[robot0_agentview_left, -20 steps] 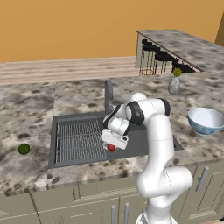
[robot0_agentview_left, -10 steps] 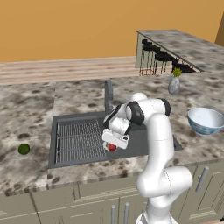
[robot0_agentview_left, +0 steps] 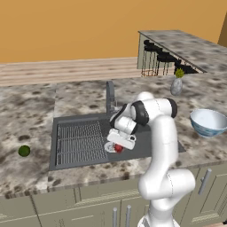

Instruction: Remove the bell pepper and lime from the sink. Then move the bowl and cup from the counter to the sink for washing.

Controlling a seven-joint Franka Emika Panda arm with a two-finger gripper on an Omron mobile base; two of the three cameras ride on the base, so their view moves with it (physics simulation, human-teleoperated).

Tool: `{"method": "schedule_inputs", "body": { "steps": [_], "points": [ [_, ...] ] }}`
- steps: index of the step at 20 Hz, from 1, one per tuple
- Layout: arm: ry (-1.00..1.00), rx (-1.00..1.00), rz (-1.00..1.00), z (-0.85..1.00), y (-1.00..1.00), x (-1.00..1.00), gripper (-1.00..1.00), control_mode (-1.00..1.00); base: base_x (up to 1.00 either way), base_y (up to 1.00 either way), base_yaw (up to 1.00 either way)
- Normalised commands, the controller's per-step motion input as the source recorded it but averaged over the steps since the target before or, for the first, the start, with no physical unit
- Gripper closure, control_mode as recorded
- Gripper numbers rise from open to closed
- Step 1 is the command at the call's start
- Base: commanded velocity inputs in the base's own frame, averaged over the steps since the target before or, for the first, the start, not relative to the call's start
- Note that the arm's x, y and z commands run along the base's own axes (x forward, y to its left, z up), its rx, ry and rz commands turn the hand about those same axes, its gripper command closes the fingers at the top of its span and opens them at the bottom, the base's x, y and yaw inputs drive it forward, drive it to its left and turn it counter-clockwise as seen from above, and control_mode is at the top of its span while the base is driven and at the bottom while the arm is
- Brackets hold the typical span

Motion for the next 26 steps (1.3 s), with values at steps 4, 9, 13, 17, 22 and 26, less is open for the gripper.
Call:
{"method": "schedule_inputs", "body": {
  "steps": [4, 9, 13, 17, 22, 26],
  "points": [
    [0.00, 0.00, 0.04, 0.31, -0.19, -0.17, 1.00, -1.00, 0.00, 0.00, 0.00],
    [0.00, 0.00, 0.04, 0.30, -0.19, -0.19, 1.00, -1.00, 0.00, 0.00, 0.00],
    [0.00, 0.00, 0.08, 0.26, -0.14, -0.32, 1.00, -1.00, 0.00, 0.00, 0.00],
    [0.00, 0.00, 0.09, 0.30, -0.08, -0.21, 1.00, -1.00, 0.00, 0.00, 0.00],
    [0.03, 0.00, 0.10, 0.37, -0.07, -0.13, 1.00, -1.00, 0.00, 0.00, 0.00],
    [0.04, 0.00, 0.12, 0.38, -0.09, -0.13, 1.00, -1.00, 0.00, 0.00, 0.00]
  ]
}}
